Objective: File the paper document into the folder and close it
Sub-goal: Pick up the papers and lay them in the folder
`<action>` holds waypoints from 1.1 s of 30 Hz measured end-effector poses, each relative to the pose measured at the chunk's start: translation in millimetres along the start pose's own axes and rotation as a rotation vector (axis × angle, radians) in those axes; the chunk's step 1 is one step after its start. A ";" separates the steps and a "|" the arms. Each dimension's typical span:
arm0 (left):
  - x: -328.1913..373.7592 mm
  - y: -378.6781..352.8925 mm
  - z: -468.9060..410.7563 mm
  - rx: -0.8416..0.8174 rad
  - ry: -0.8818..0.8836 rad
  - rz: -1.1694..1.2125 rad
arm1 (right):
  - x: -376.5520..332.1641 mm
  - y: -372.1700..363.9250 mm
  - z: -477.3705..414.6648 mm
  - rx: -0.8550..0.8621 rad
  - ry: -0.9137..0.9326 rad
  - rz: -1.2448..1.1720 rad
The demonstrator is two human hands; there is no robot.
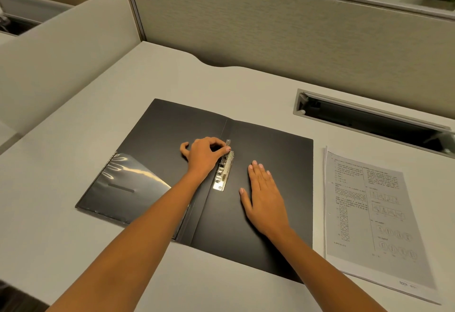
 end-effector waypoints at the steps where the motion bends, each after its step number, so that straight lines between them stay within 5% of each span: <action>1: -0.7 0.2 1.1 0.003 0.002 0.003 | -0.1 0.5 0.2 0.003 0.002 0.002; 12: 7.4 15.9 27.0 0.006 0.011 0.224 | 1.6 19.5 1.5 0.038 -0.120 -0.236; 18: 46.9 27.2 89.9 0.085 -0.156 0.256 | 29.6 87.4 52.4 0.469 -0.253 -0.353; 26: 120.2 -26.0 177.7 -0.219 -0.331 0.245 | 110.6 159.7 140.4 0.748 -0.515 -0.112; 33: 155.3 -77.4 218.8 -0.497 -0.350 0.191 | 196.0 182.3 172.8 0.635 -0.905 0.001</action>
Point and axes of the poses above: each hand's wrist, its own z-axis away from the middle knuckle, its own y-axis out of the back of the hand, x = y × z, the point moved 9 cm from there along -z, towards the middle knuckle, and after that the axes turned 13 degrees about x, right-handed, at the moved point
